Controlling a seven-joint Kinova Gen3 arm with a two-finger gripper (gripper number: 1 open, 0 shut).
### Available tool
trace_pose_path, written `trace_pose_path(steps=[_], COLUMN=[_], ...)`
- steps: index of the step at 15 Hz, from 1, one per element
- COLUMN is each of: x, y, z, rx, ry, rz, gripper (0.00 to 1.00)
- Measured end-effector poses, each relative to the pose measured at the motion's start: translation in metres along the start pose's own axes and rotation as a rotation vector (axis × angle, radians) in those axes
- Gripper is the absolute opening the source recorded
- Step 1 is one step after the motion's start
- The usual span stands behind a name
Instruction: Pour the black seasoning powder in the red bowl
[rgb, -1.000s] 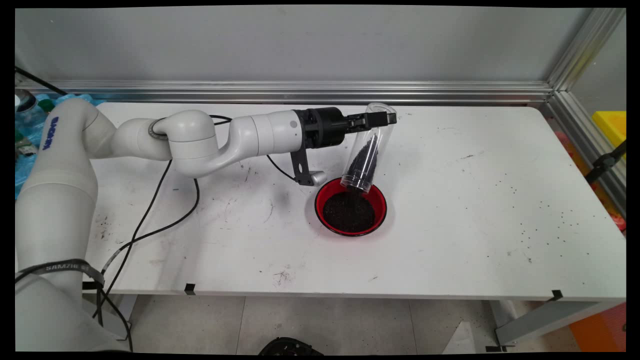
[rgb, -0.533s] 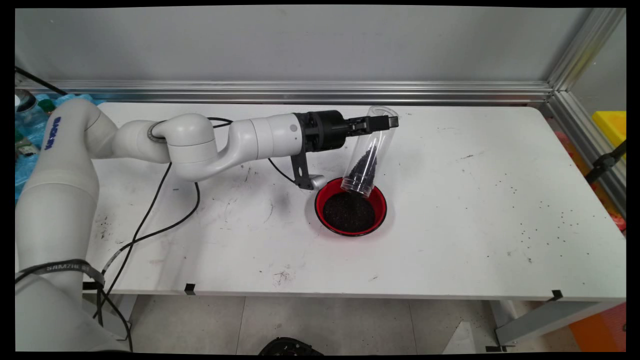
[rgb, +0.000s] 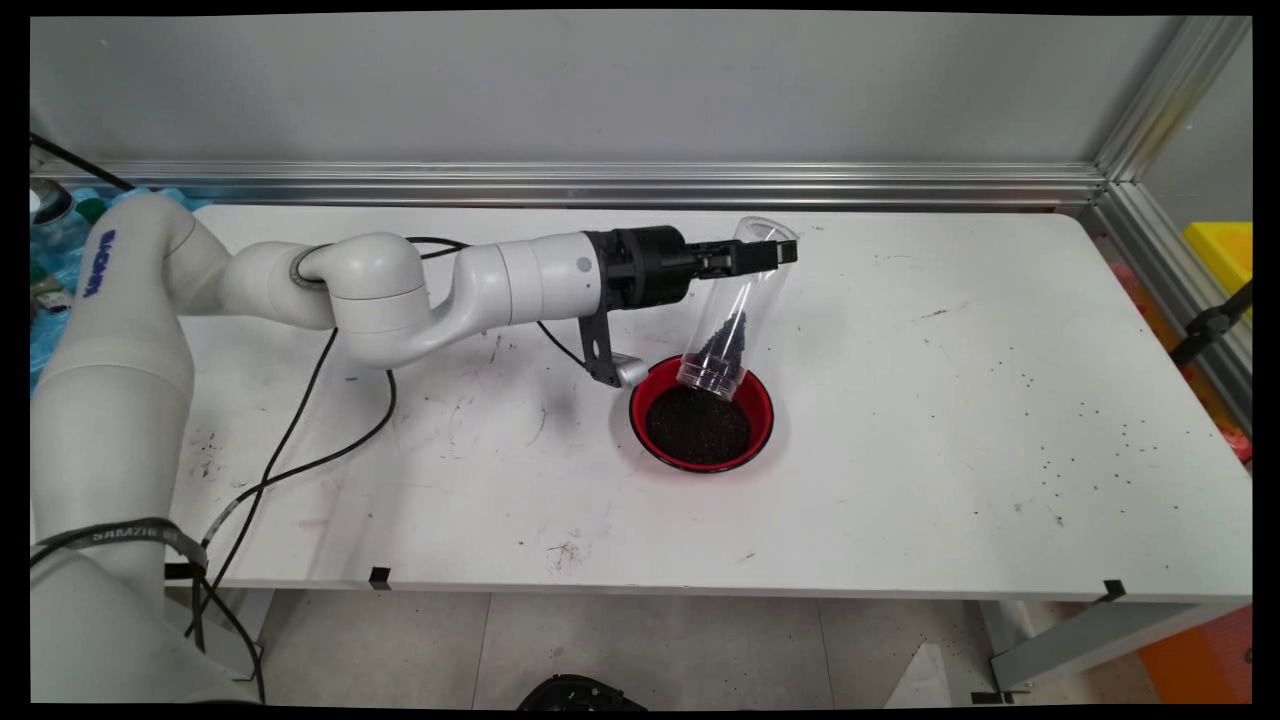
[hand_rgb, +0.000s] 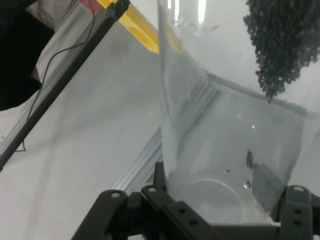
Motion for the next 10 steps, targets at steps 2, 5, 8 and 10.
trace_pose_path(steps=[2,5,8,10], x=[0.0002,-0.0003,-0.0009,-0.0008], y=[-0.0001,-0.0014,-0.0035,-0.0049], z=[-0.0006,-0.0011,-0.0009,-0.0008], rx=[0.006,0.019,0.033,0.041], ry=[-0.001,-0.008,-0.017,-0.021], rz=[0.021,0.051,0.075,0.086], gripper=[0.0,0.0,0.0,0.0])
